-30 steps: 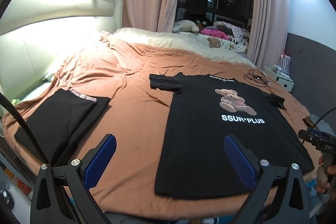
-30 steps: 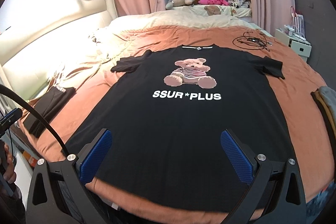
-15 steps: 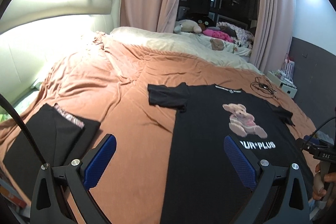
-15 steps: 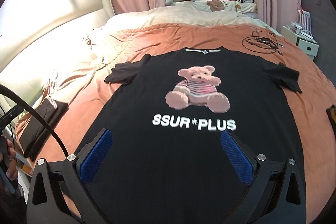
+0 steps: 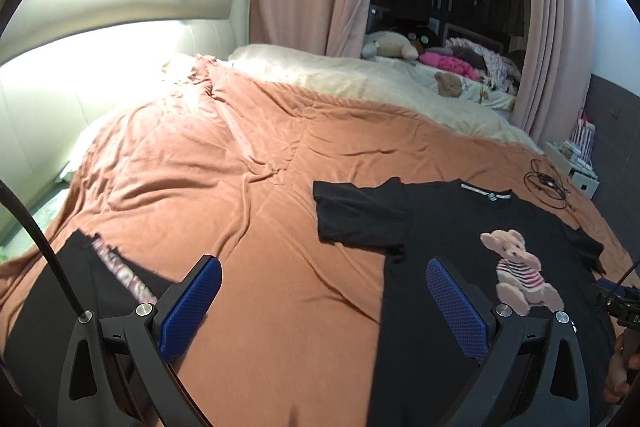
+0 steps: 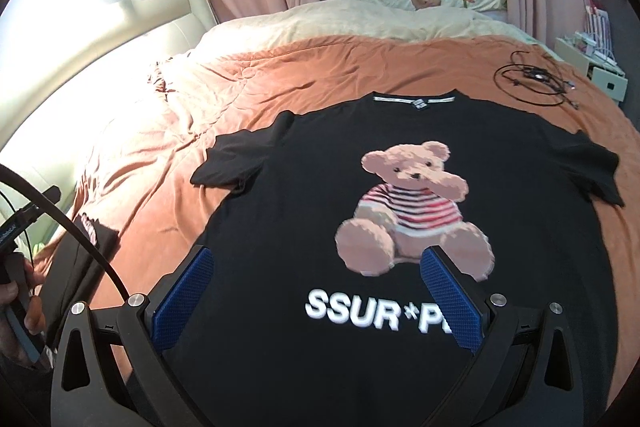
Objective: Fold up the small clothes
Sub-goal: 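Move both tools toward the black bear T-shirt, left tool to its sleeve side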
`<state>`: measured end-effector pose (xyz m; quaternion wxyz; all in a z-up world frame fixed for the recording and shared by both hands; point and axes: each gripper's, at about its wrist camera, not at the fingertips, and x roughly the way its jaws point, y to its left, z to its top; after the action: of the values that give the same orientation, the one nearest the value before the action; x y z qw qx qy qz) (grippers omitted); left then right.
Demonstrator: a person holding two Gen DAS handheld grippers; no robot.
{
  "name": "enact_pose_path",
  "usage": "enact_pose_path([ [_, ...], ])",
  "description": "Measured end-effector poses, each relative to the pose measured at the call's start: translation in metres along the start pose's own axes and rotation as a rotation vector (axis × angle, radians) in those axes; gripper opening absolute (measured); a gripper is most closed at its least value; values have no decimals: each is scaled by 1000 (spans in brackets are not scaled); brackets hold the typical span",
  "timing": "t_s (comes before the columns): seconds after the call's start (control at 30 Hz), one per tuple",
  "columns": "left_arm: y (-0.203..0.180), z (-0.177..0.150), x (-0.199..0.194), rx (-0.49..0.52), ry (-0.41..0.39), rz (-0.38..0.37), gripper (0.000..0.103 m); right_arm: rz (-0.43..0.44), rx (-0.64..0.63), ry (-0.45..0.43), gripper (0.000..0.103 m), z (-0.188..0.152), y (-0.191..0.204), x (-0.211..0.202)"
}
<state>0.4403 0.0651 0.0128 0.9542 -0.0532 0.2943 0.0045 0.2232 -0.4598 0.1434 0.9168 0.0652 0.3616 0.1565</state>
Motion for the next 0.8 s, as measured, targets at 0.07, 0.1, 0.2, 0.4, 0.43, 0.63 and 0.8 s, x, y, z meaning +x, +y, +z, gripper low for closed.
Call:
enact_pose_path([
  [0.07,3,9,19,8,20,1,103,9,9,5,103,9,1,15],
  [0.1,4,13,27,11,27,3,102,12,12,10,103,14,2,23],
  [0.2,8,30,61,14,47,-16,102,17,10,4,102,29,7,45],
  [0.4,19,56,121,-10,104,-53,101,30,-11,-49,102,52,21,79],
  [0.43,21,60,133,-20,122,-60,101,35,-7,-46,102,56,23,88],
  [0.63,33,72,197,-73,206,-85,101,51,-16,-16,102,71,35,133],
  [0.8,32,70,246,-72,285,-92,89,63,0,26,102,84,41,171],
])
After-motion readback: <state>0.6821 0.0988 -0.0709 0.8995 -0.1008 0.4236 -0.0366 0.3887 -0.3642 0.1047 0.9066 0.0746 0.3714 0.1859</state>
